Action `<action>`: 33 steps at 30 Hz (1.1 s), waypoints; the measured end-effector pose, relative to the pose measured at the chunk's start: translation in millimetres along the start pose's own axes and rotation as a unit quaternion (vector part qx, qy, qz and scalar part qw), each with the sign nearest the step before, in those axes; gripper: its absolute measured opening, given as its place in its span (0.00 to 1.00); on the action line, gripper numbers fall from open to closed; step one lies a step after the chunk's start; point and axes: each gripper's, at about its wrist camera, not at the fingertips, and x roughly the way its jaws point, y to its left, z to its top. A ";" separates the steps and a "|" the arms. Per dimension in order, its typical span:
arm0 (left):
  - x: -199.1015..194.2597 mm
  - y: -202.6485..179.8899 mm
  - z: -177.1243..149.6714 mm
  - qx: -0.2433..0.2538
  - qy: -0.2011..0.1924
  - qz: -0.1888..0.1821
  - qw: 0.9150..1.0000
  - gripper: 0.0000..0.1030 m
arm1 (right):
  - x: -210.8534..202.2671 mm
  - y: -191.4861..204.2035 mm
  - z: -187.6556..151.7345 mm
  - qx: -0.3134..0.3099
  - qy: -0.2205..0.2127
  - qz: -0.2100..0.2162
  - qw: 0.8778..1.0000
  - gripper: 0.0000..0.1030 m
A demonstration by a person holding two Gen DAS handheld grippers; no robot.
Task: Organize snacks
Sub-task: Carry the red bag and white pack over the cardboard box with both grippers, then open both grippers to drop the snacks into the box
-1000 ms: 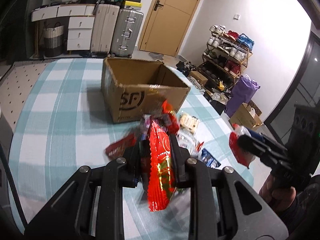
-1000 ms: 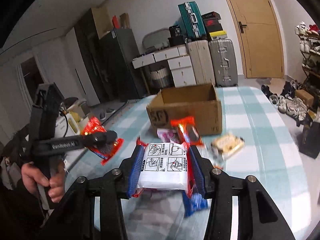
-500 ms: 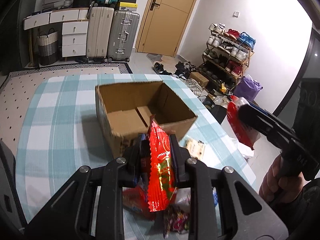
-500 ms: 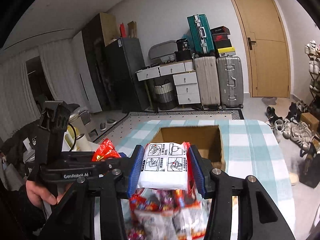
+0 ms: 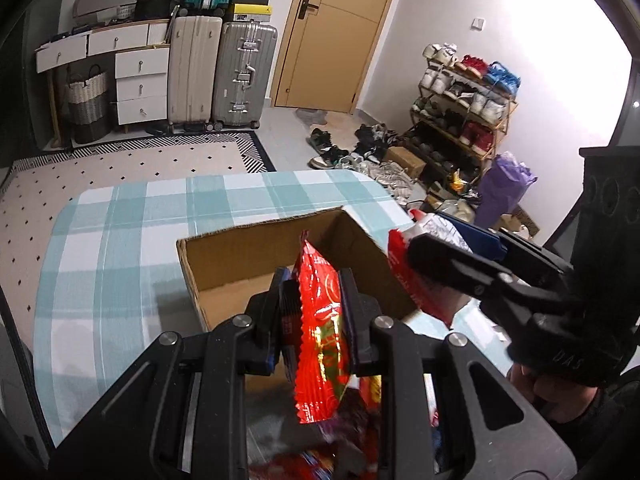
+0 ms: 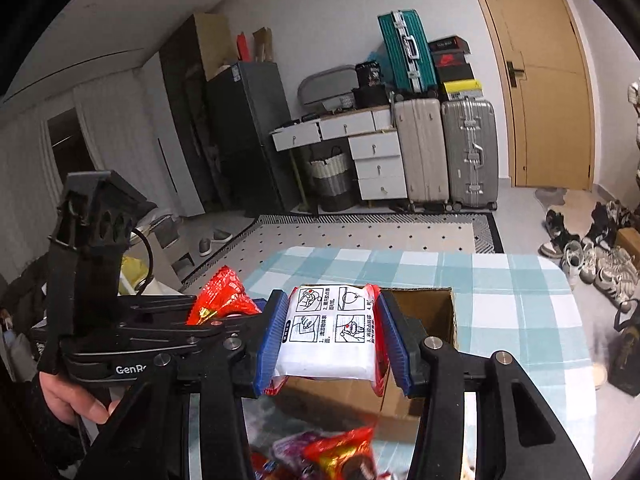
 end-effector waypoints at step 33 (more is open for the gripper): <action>35.1 16.6 -3.1 0.004 0.006 0.065 0.998 0.68 | 8.4 -33.4 -21.8 0.006 0.004 -0.060 0.998 0.79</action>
